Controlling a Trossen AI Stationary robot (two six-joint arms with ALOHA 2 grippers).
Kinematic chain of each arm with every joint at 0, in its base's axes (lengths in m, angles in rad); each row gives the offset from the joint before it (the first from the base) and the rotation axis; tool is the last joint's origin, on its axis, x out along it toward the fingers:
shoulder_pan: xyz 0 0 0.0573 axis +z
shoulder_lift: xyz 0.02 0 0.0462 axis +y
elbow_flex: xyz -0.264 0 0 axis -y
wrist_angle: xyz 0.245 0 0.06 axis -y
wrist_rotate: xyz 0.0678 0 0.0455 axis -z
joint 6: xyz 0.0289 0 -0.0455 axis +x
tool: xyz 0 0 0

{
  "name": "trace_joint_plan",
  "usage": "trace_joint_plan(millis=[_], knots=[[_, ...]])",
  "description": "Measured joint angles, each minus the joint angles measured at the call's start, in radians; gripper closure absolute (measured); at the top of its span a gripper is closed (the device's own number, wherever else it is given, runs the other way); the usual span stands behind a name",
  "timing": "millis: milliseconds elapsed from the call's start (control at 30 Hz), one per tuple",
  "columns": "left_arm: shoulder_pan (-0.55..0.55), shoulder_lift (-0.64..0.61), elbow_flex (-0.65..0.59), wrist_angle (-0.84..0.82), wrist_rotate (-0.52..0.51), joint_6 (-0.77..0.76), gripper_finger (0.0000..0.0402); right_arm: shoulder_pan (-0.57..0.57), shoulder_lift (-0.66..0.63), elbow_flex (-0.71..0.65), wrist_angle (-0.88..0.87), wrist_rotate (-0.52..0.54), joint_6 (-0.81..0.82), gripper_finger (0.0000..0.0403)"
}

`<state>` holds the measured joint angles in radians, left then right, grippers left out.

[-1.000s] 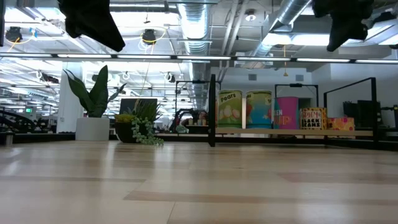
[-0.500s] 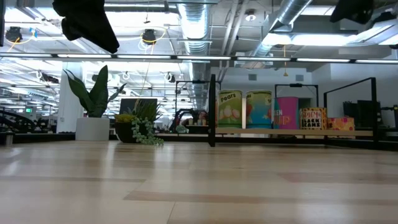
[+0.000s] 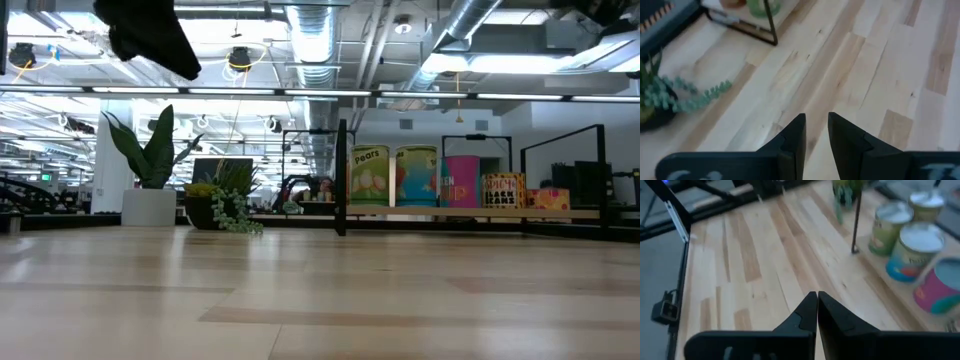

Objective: Pick and place cans onto a shelf
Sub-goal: Return to Home Position

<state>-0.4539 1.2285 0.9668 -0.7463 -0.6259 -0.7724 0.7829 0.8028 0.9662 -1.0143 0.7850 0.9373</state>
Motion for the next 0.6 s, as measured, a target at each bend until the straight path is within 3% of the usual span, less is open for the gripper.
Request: trace_joint_plan(millis=[133,267,433,600], knots=[[0.032,-0.004,0.0,0.027,-0.015,0.088,0.0332,0.078,0.0,-0.102,0.157,0.117,-0.053,0.0365],[0.088,-0.004,-0.002,0.101,-0.012,0.232,0.0332,0.09,0.004,-0.201,0.388,0.157,-0.164,0.0365],[0.181,-0.004,-0.003,0.218,0.11,0.416,0.0332,0.046,-0.011,-0.298,0.645,0.149,-0.341,0.0365],[0.253,-0.004,-0.003,0.256,0.151,0.47,0.0332,-0.02,-0.017,-0.317,0.691,0.069,-0.389,0.0365]])
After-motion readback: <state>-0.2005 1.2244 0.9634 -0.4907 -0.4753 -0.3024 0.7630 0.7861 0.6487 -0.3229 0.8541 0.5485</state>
